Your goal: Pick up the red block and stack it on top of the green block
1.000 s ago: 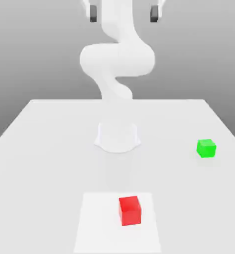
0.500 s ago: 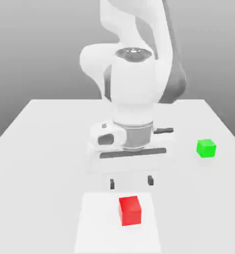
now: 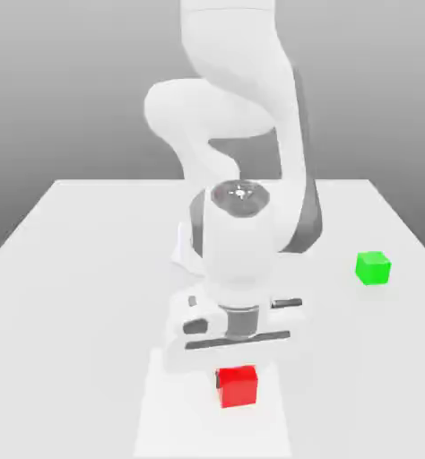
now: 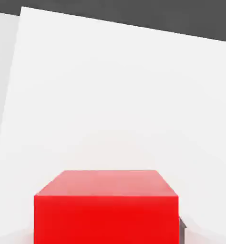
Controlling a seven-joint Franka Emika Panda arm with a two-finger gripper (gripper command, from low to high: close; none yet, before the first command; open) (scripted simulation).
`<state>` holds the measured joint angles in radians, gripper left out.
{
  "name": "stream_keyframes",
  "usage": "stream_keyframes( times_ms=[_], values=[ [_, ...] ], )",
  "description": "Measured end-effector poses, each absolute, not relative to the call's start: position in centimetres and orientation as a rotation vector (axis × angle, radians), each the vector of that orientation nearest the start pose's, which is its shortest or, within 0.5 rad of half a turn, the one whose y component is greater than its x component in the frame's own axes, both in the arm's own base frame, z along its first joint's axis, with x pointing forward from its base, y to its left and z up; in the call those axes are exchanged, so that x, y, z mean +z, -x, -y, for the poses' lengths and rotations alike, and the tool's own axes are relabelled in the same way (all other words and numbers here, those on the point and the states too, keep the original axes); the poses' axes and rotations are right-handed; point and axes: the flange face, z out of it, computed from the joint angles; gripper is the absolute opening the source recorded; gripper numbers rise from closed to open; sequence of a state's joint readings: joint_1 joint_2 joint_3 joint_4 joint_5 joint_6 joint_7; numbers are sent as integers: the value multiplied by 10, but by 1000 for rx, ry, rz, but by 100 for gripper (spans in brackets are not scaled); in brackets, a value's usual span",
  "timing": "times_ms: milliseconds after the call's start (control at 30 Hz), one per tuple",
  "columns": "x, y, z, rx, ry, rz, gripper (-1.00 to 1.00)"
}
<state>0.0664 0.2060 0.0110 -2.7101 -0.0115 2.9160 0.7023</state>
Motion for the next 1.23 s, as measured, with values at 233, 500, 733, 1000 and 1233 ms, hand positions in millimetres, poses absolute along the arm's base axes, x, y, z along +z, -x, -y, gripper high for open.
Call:
stream_keyframes(
  times_ms=[233, 500, 733, 1000, 1233],
  values=[
    [215, -380, -100, 6, 3076, -574, -100],
    [235, -283, -243, 16, 3068, 503, -100],
    [244, -159, -316, 12, 2786, 1405, -100],
    [220, -73, -336, -7, 2469, 1954, -100],
    [183, -72, -334, -2, 2465, 1953, 100]
  ],
)
